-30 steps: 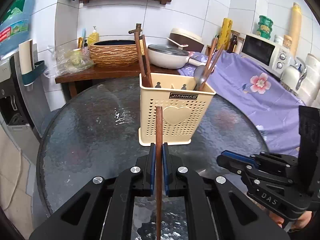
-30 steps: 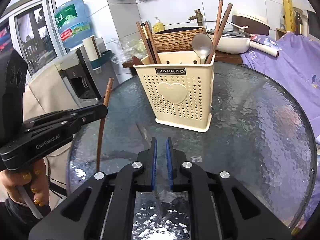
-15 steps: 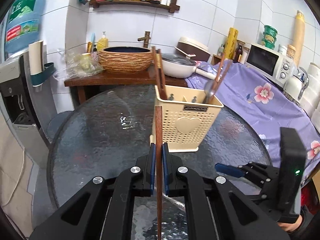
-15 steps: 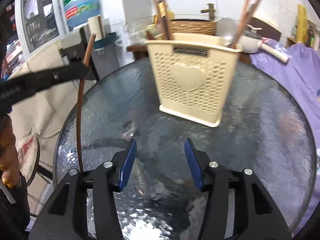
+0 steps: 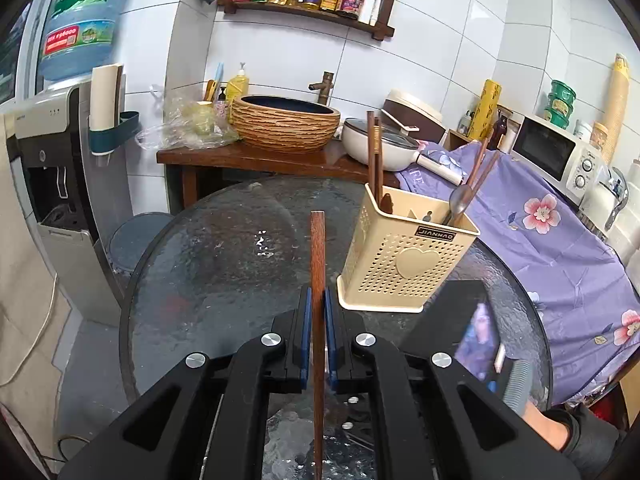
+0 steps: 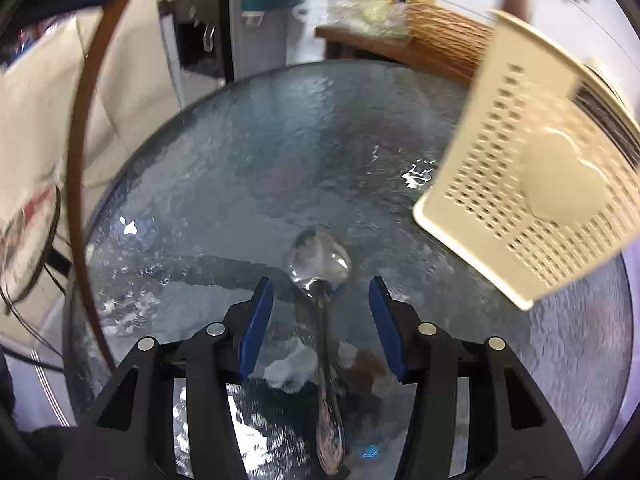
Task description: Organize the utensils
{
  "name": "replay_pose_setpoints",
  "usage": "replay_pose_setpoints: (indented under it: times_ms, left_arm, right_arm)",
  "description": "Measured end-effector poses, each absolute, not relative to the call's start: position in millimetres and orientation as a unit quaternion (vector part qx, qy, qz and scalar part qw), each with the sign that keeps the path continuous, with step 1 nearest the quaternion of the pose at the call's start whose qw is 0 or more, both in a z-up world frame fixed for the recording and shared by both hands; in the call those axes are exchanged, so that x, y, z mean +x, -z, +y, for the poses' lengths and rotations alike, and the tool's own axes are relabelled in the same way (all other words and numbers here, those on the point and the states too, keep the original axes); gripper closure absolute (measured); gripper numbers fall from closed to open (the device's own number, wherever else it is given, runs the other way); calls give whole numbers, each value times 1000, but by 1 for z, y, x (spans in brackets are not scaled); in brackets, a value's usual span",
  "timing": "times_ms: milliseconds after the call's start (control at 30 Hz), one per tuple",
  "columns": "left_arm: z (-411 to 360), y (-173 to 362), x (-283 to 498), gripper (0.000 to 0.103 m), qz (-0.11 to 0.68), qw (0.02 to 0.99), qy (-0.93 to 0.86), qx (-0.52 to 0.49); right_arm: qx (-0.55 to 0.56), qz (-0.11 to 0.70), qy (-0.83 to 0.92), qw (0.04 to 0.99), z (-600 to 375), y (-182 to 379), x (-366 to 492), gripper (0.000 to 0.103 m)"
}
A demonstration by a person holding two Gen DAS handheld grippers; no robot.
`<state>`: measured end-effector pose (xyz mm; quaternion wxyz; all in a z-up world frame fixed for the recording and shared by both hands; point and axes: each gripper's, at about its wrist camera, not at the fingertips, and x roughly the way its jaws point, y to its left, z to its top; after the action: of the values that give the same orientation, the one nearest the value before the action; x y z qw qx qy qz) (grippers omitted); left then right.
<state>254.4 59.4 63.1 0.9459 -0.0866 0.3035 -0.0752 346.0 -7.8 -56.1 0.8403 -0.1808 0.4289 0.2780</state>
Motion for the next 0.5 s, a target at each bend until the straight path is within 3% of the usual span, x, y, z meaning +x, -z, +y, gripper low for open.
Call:
replay_pose_setpoints:
  times_ms: [400, 500]
  left_arm:
    - [74, -59, 259, 97, 305, 944, 73, -102]
    - [75, -58, 259, 97, 306, 944, 73, -104]
  right_arm:
    - [-209, 461, -287, 813, 20, 63, 372, 53]
    - [-196, 472, -295, 807, 20, 61, 376, 64]
